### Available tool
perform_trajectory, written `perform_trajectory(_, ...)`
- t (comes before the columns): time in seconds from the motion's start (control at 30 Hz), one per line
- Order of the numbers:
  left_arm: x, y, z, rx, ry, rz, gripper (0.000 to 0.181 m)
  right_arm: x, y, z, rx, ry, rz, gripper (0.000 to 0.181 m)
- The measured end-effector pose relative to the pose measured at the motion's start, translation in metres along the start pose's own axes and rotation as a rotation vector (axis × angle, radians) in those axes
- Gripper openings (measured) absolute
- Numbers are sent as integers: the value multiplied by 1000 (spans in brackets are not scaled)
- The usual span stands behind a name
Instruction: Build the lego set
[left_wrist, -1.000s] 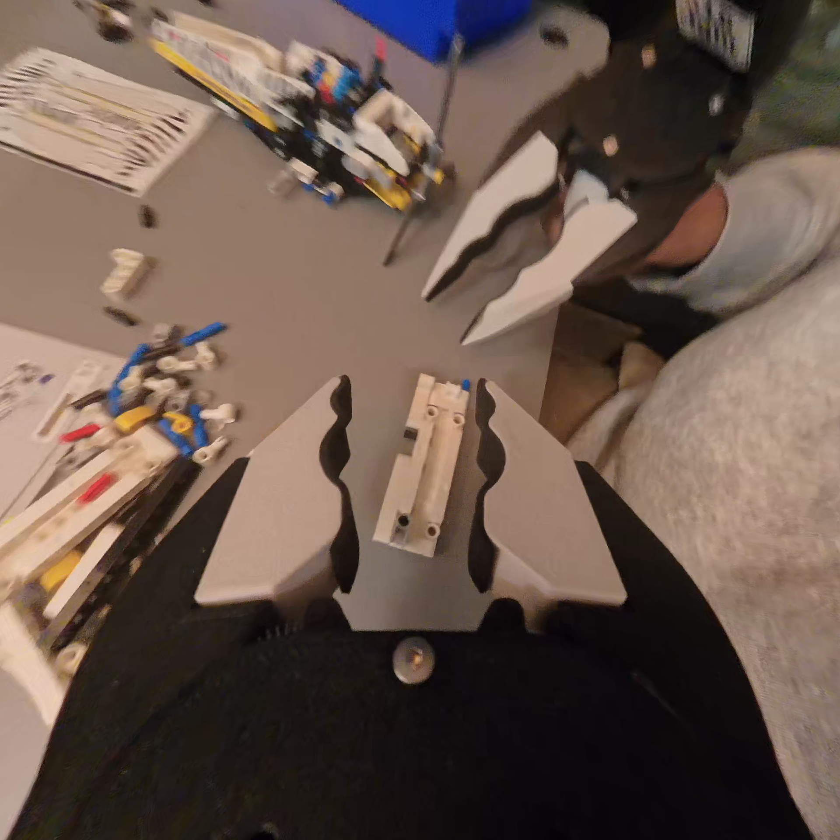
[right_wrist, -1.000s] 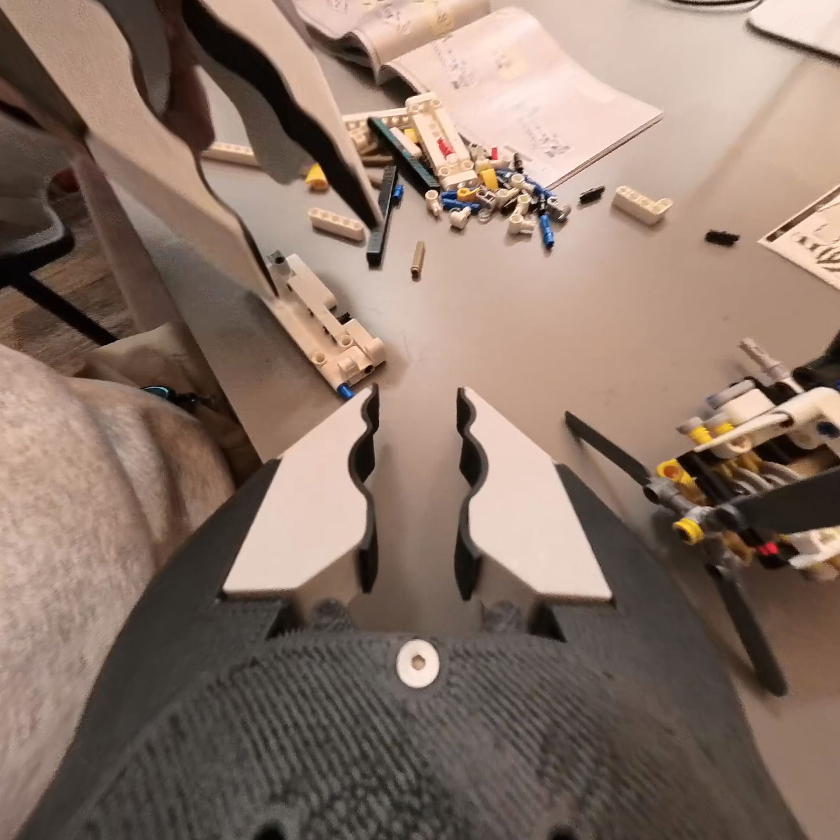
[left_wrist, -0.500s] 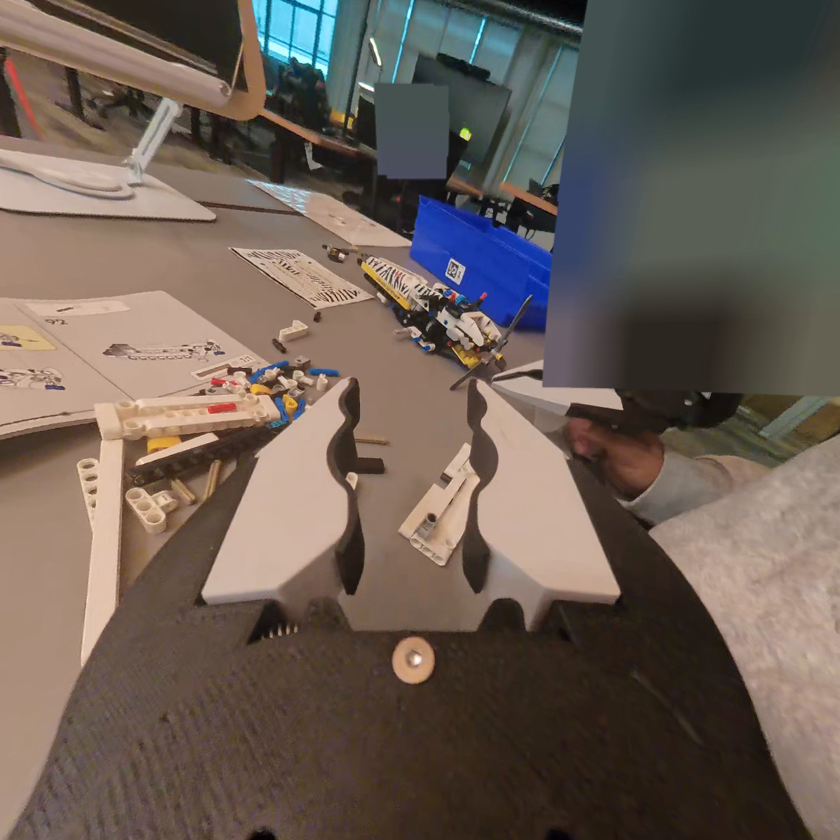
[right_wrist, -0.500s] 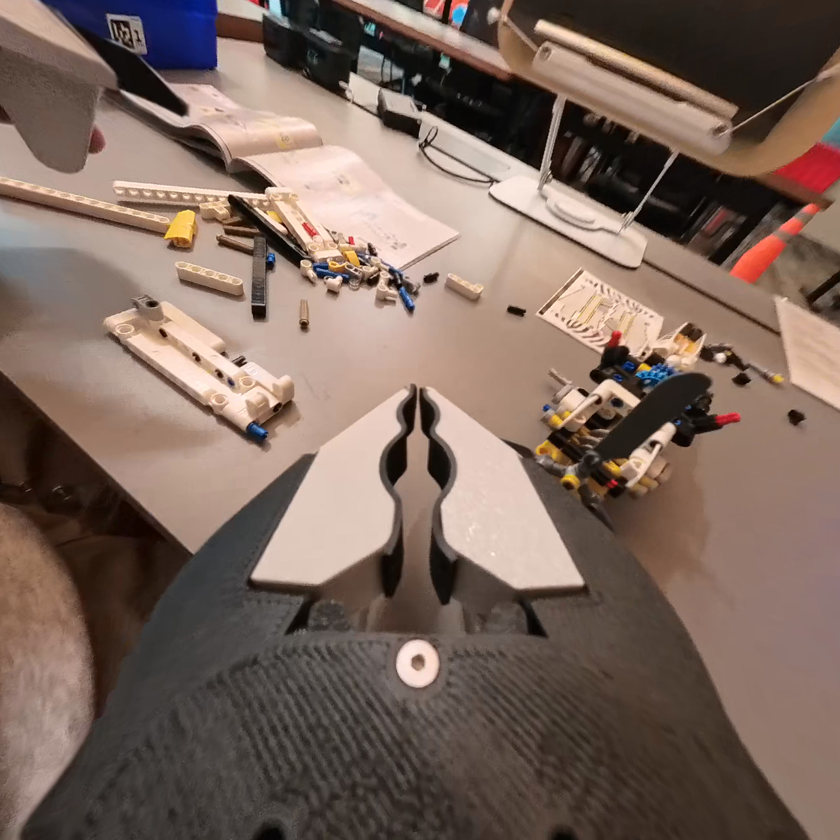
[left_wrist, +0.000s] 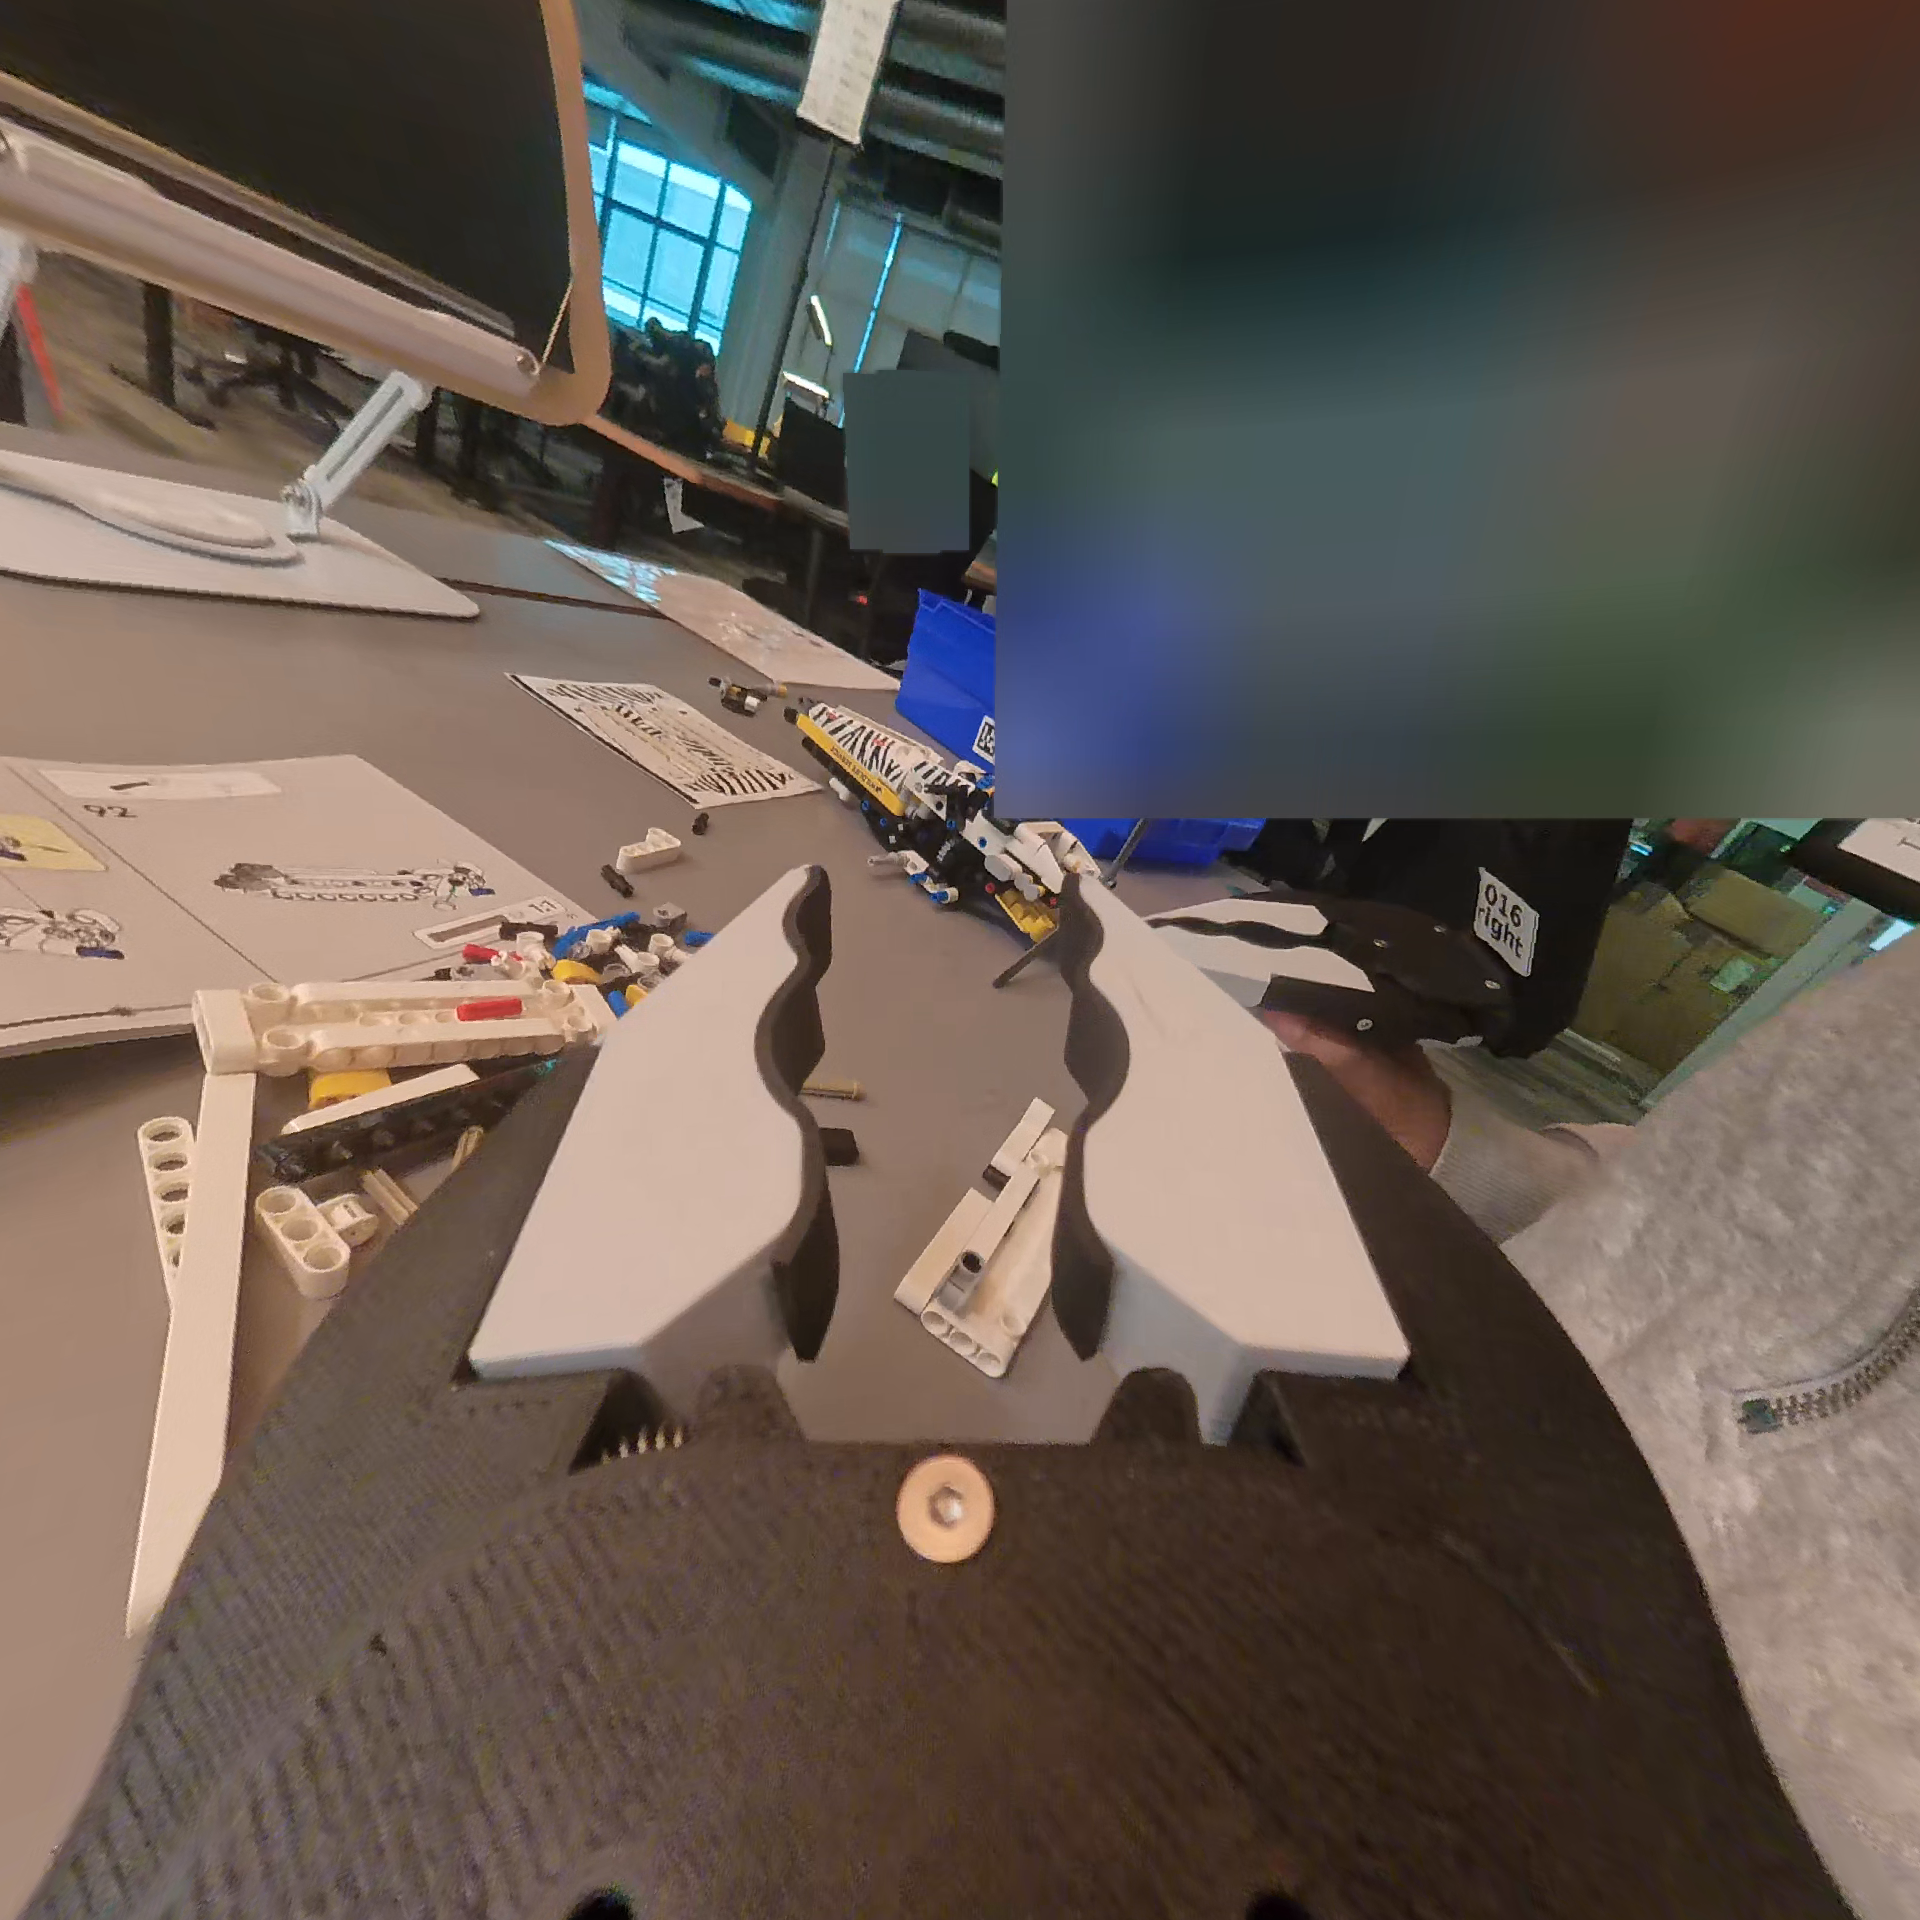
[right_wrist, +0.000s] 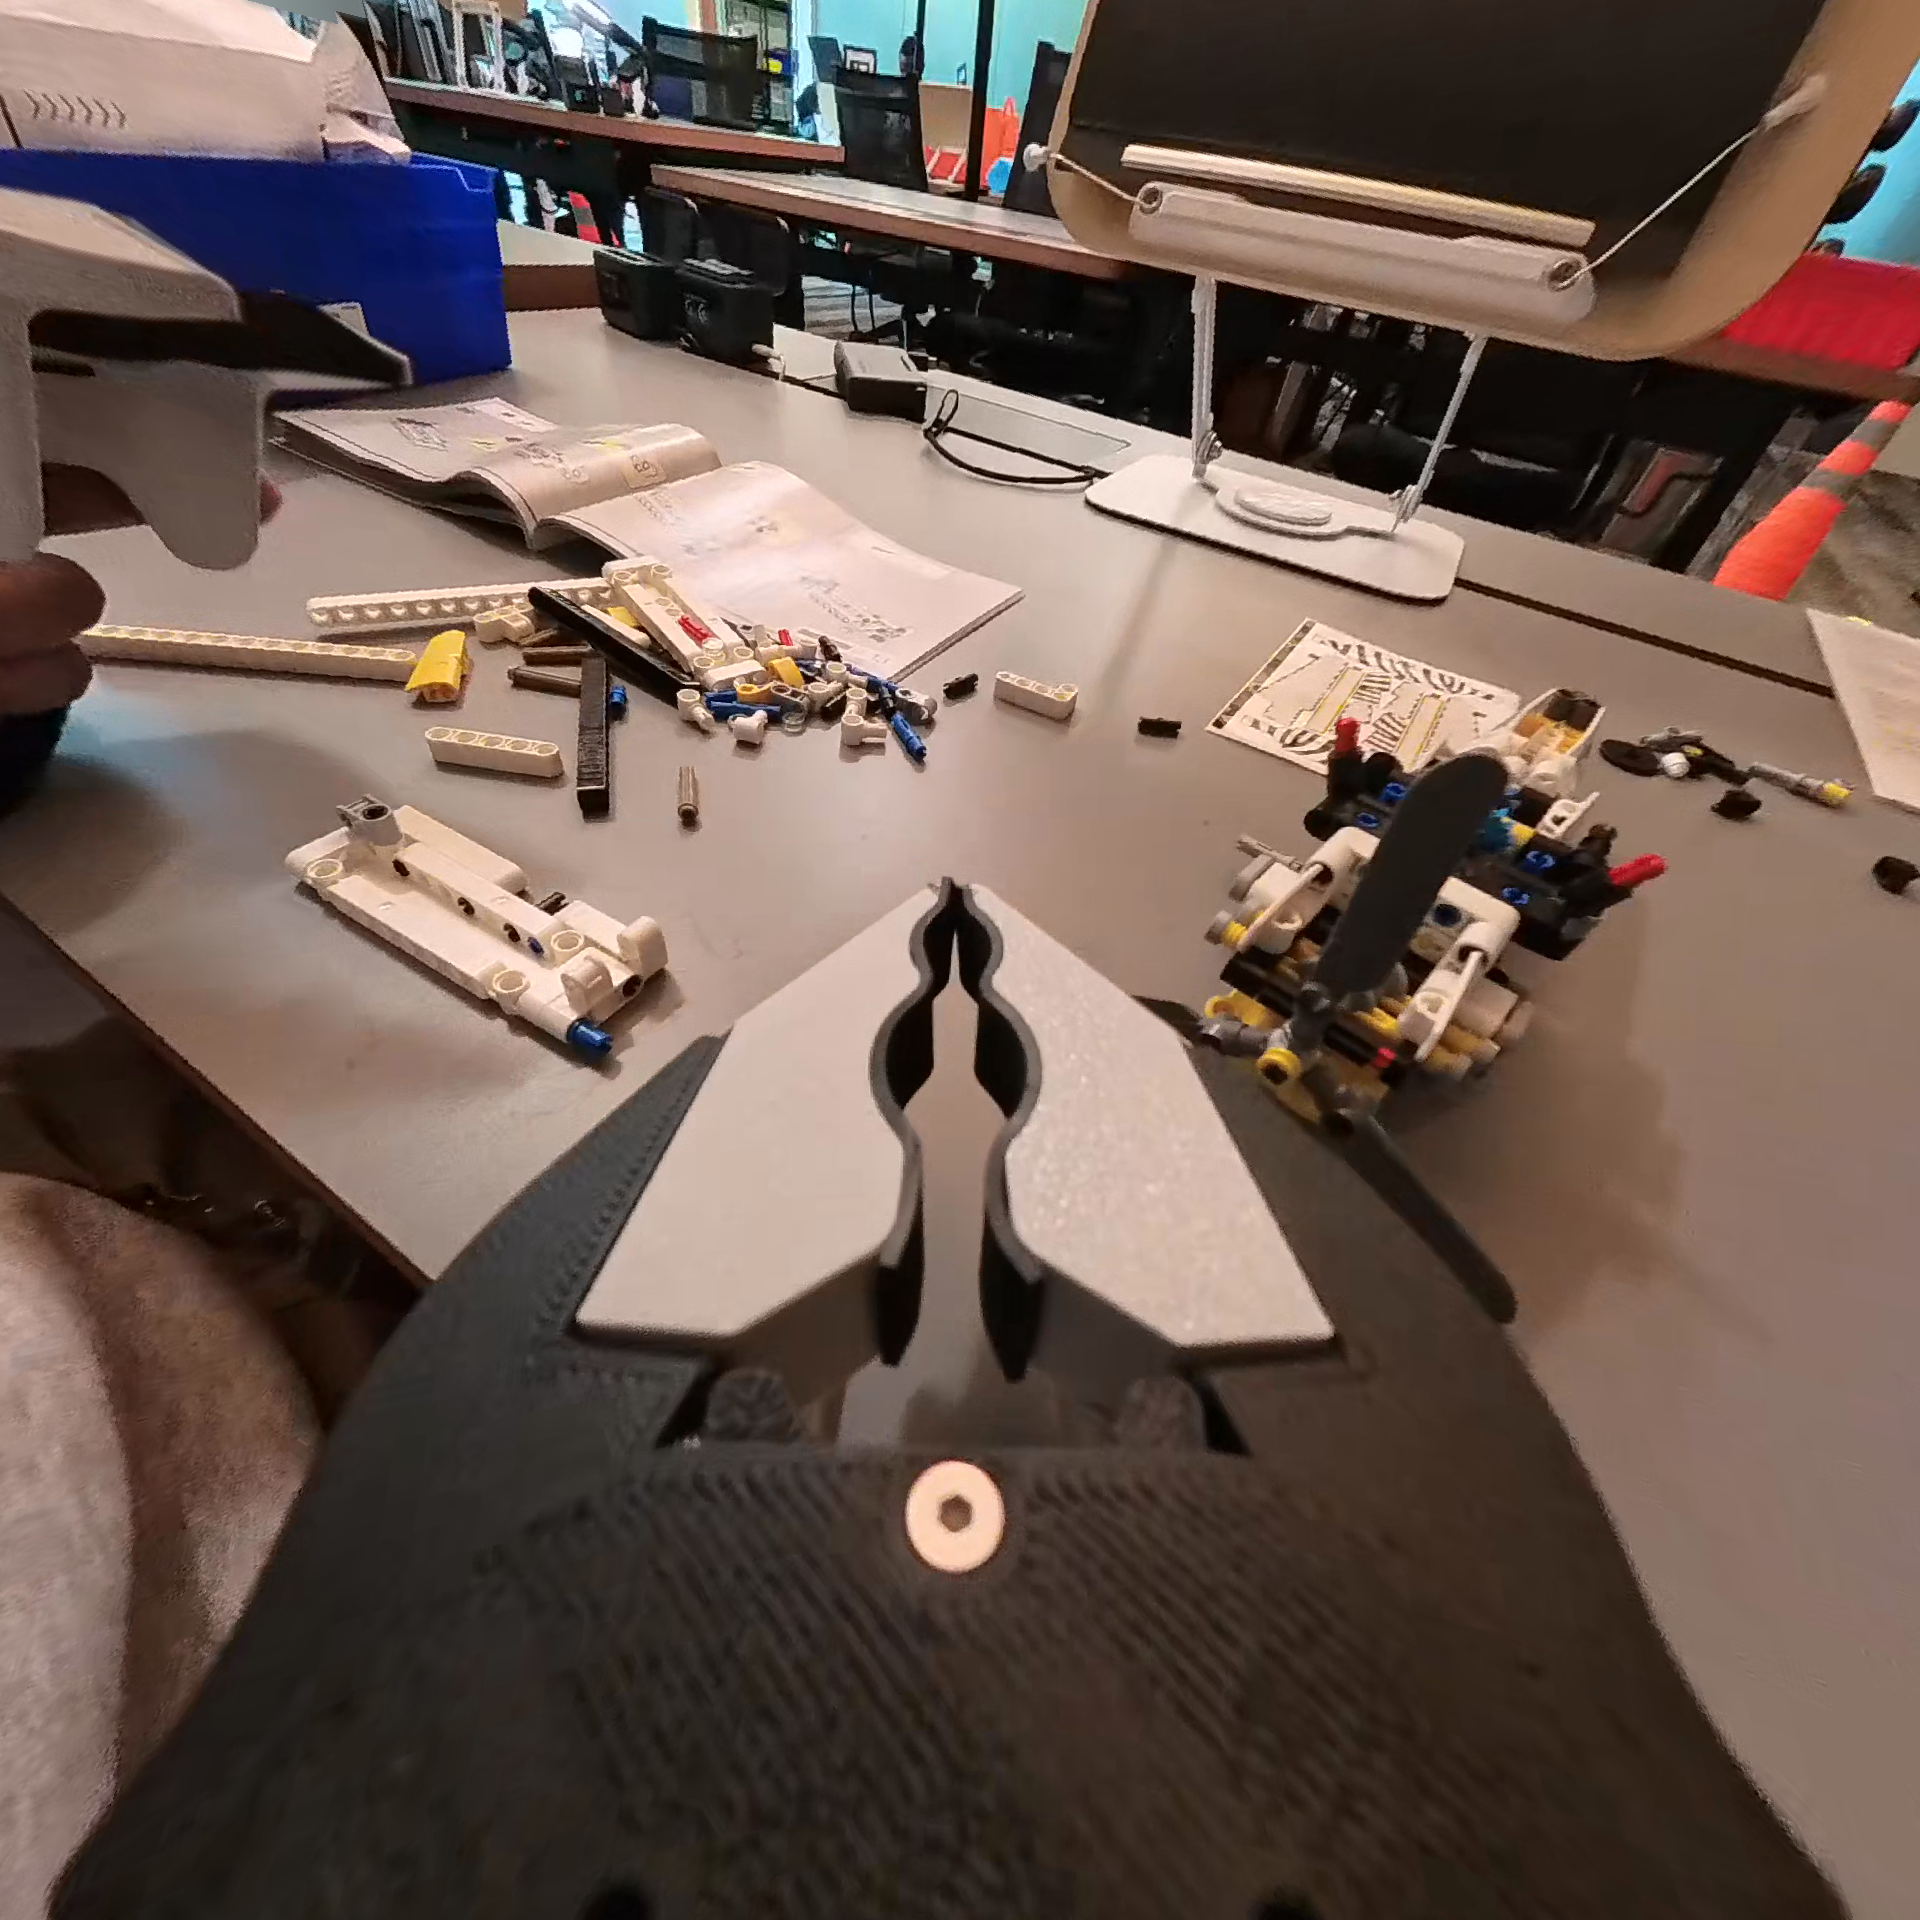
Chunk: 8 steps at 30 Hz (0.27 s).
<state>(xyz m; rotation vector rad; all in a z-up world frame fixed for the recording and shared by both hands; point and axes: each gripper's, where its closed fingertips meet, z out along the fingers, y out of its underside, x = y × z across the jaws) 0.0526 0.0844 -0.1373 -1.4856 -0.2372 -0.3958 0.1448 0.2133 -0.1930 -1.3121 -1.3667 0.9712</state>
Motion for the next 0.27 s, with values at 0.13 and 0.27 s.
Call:
perform_trajectory(0.13,-3,-1,3,7,7,-28,41,-3,7,4,-60,-37,26,0)
perform_trajectory(0.27,-5,-1,3,8,18,-55,41,-5,13,7,-110,-80,70,0)
